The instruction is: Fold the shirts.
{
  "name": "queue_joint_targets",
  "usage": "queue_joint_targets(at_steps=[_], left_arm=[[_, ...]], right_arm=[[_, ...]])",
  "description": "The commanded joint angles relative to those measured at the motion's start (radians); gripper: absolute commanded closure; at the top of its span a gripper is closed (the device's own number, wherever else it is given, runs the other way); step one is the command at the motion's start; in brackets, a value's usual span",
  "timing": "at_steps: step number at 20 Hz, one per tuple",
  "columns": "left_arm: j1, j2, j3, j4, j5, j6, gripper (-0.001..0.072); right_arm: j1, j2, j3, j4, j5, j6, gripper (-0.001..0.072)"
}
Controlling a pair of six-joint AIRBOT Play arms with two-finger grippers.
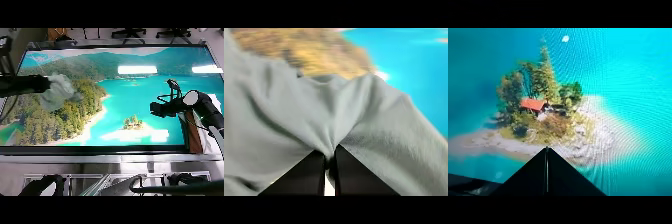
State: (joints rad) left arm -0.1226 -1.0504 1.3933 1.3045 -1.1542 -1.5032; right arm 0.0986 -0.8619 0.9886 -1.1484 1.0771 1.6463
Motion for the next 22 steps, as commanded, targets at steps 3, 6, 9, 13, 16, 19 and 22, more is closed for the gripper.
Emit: queue_joint_targets(at_steps=[3,6,9,13,16,19,22], left_arm=[[-0.382,-0.160,0.014,-0.022,0.067,-0.027,0.0695],[-0.465,-0.322,0.014,-0.023,0.081,-0.028,0.0687],[-0.445,-0.409,0.018,-0.023,0.056,-0.044,0.0155],[-0.287,-0.367,0.090,-0.024,-0.127,-0.078,0.0112],[-0.187,-0.231,-0.052,-0.023,-0.188,-0.095,0.0112],[-0.172,-0.097,-0.348,-0.043,-0.050,-0.097,0.0111],[-0.198,-0.021,-0.639,-0.205,0.287,-0.092,0.0111]], right_arm=[[0.001,-0.001,0.000,0.000,0.000,-0.001,0.0690],[0.001,-0.001,0.000,0.000,0.000,-0.001,0.0690],[0.000,-0.006,0.000,-0.001,-0.001,-0.002,0.0689],[-0.074,-0.030,0.049,-0.007,-0.028,-0.075,0.0612],[-0.167,-0.095,0.102,0.014,-0.027,-0.155,0.0350],[-0.205,-0.198,0.106,0.095,-0.058,-0.234,0.0348],[-0.201,-0.316,0.106,0.288,-0.105,-0.394,0.0338]])
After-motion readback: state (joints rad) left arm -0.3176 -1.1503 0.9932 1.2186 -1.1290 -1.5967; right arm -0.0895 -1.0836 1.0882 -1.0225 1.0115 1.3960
